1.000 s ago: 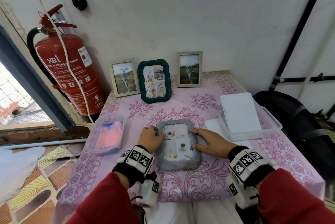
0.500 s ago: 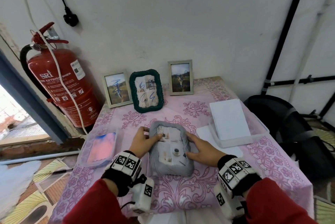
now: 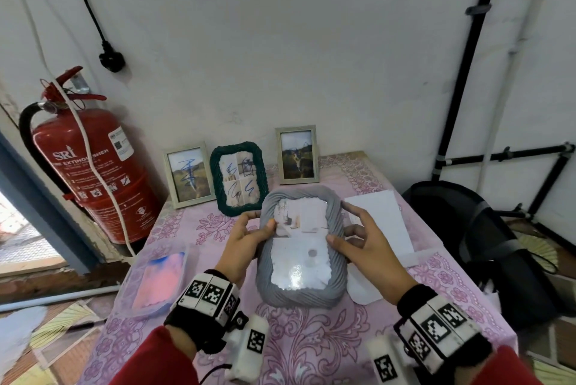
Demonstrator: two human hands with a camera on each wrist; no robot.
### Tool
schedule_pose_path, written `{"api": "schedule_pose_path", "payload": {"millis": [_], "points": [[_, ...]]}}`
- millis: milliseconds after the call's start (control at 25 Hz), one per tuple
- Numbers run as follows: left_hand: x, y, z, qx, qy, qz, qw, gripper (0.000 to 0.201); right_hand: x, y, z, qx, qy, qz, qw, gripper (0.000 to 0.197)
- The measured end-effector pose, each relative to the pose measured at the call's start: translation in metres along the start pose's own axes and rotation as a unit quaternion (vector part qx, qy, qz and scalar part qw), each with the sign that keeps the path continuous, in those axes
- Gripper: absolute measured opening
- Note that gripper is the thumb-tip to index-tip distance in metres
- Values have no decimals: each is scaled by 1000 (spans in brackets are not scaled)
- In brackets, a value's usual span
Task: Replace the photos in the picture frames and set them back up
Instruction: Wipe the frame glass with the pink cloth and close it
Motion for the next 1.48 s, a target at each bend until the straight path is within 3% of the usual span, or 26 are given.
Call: {"api": "schedule_pose_path", "payload": {"millis": [440, 720, 920, 1080, 1240, 1480], "points": [[21, 58, 50, -19, -79, 73, 994, 19, 33, -69, -31, 133, -24, -27, 990, 54], [68, 94, 84, -37, -104, 97, 989, 21, 93, -103, -66, 116, -15, 2, 993, 24], [113, 111, 112, -26, -120, 121, 985, 29, 144, -119, -86, 89, 1, -24, 996, 20], [148, 101, 131, -31, -136, 100, 985, 42, 186, -121, -109, 67, 34, -33, 997, 21], [180, 70, 146, -1, -158, 98, 983, 54, 223, -95, -136, 53, 38, 10, 998, 22], [217, 34, 159, 17, -155, 92, 984, 55, 254, -48, -161, 28, 25, 48, 998, 24]]}}
Point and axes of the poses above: each hand's wrist, its own x-axis towards the middle knuckle, its own z-axis out of the palm, y = z × x, the point moved 6 cm from there along x, towards the middle knuckle, and after that the axes turned 2 degrees about y, right-handed, at the moved point
